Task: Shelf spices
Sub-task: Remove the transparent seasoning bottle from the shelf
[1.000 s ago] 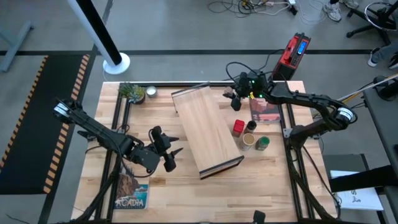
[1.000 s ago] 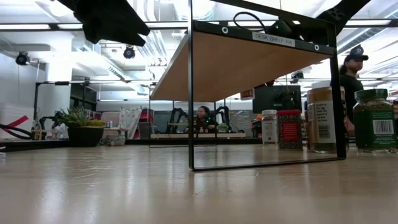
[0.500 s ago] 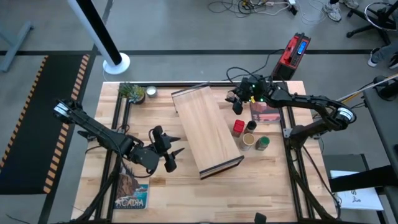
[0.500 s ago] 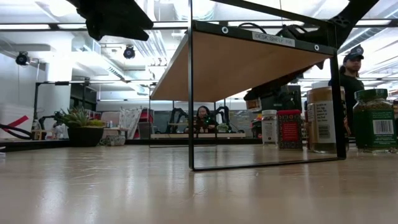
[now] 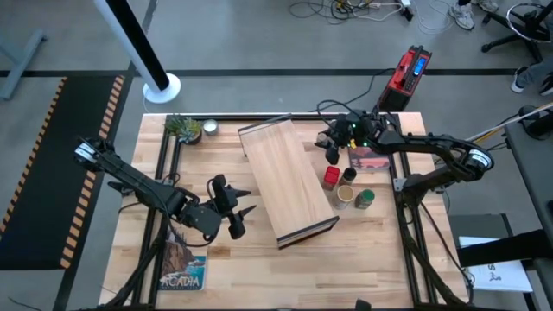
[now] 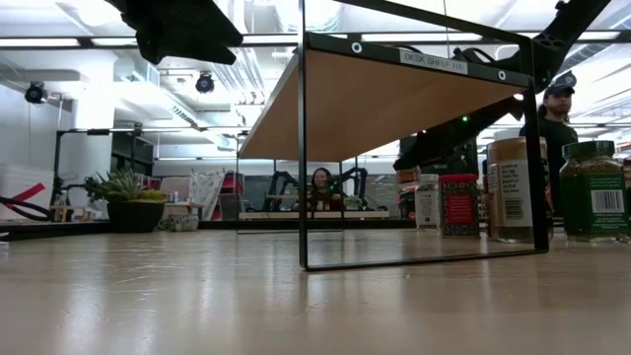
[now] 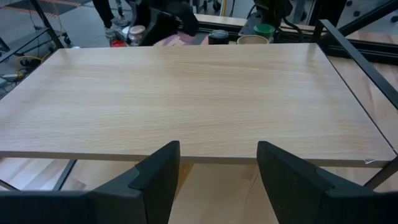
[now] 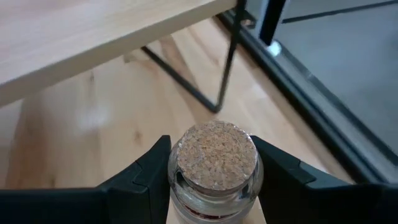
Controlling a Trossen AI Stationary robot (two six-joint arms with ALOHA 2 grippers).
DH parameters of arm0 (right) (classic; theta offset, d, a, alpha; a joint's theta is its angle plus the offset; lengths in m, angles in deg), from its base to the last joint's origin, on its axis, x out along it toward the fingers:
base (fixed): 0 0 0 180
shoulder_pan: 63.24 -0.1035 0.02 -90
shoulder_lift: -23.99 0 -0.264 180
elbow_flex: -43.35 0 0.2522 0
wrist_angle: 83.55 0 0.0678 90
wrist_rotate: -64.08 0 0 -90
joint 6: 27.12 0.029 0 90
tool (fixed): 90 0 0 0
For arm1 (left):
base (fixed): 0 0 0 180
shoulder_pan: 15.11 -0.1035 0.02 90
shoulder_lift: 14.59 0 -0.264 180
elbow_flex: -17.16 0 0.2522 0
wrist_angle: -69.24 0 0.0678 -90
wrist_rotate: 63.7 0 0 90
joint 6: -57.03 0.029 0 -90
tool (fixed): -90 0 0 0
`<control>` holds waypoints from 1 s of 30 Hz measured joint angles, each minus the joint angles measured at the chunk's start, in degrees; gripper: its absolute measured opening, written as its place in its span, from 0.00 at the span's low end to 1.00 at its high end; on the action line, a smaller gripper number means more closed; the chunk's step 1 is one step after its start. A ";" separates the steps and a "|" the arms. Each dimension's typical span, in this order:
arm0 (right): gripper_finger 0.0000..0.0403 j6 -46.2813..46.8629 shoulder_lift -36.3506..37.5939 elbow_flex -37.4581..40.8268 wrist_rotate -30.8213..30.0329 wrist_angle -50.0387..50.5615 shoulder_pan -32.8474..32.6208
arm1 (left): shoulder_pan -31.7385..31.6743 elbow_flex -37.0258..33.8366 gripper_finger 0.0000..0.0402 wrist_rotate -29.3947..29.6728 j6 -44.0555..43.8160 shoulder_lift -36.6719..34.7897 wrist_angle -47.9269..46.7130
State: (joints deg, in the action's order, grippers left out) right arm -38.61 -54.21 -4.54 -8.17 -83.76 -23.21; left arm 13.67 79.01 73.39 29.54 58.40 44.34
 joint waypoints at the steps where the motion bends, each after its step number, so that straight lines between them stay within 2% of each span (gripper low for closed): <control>1: 0.40 0.01 -0.02 0.30 0.99 -0.01 0.04 | 0.00 0.00 0.51 0.00 0.00 0.00 0.00; 17: 0.40 -4.12 -0.02 2.02 6.74 -1.51 0.03 | 0.00 0.00 0.51 -0.05 0.15 0.00 -0.02; 23: 0.40 -2.27 -0.02 2.74 3.58 1.50 0.22 | 0.00 0.00 0.51 -1.26 -0.02 0.00 -0.02; 27: 0.40 -1.11 -0.02 4.28 3.33 1.21 0.37 | 0.00 0.00 0.51 -1.39 -0.02 -0.02 -0.05; 30: 0.40 -0.59 -0.02 5.73 0.99 0.60 0.67 | 0.00 0.00 0.51 -1.44 -0.02 -0.02 -0.12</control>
State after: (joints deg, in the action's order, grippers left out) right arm -39.21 -54.23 1.20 -7.18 -83.17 -22.54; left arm 13.67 79.01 71.95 29.52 58.38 44.22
